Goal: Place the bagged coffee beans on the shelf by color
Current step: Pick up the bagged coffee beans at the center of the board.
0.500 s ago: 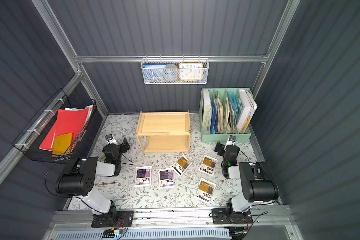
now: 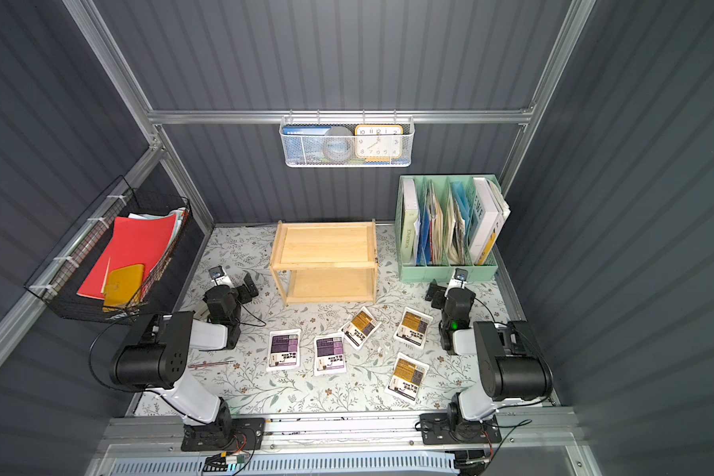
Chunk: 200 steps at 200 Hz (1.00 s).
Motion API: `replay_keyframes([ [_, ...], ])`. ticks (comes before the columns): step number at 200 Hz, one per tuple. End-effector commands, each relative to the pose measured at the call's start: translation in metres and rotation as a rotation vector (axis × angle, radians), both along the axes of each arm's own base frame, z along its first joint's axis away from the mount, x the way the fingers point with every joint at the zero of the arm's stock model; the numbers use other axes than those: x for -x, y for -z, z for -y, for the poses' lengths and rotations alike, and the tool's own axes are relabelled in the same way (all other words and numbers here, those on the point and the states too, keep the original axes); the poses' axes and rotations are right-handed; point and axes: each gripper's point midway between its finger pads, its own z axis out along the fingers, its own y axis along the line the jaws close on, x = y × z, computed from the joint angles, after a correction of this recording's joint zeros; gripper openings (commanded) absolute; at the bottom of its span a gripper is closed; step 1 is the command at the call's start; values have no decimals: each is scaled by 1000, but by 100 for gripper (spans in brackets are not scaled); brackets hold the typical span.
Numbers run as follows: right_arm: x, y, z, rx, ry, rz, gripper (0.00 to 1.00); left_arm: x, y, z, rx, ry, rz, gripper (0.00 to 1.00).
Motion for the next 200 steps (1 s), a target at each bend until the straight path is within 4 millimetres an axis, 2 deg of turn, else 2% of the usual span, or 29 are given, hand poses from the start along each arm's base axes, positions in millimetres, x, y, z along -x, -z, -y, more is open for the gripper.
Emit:
replay_keyframes([
  [1, -5, -4, -2, 10, -11, 12, 99, -4, -5, -6, -23, -14, 14, 100],
  [54, -5, -5, -2, 10, -11, 14, 99, -5, -6, -2, -20, 8, 18, 100],
  [69, 0, -17, 3, 14, 18, 31, 99, -3, -13, -7, -31, -22, 25, 100],
  [93, 14, -53, 9, 6, 63, 53, 99, -8, -33, -17, -22, -82, -33, 100],
  [108, 28, -76, 17, -104, 143, 78, 99, -11, -50, -17, 1, -99, -54, 100],
  [121, 38, -86, 16, -190, 170, 79, 99, -9, -66, -17, 58, -119, -57, 100],
  [139, 58, -94, 26, -383, 286, 99, 99, -4, -81, -4, 143, -105, -56, 100],
  [161, 67, -106, 1, -465, 160, 47, 99, 4, -89, 24, 213, -59, -100, 100],
  [176, 72, -111, -33, -539, -20, -16, 99, 13, -87, 49, 272, -15, -139, 100],
  [200, 90, -97, -75, -677, -156, -186, 97, 33, -80, 85, 363, 65, -184, 100],
])
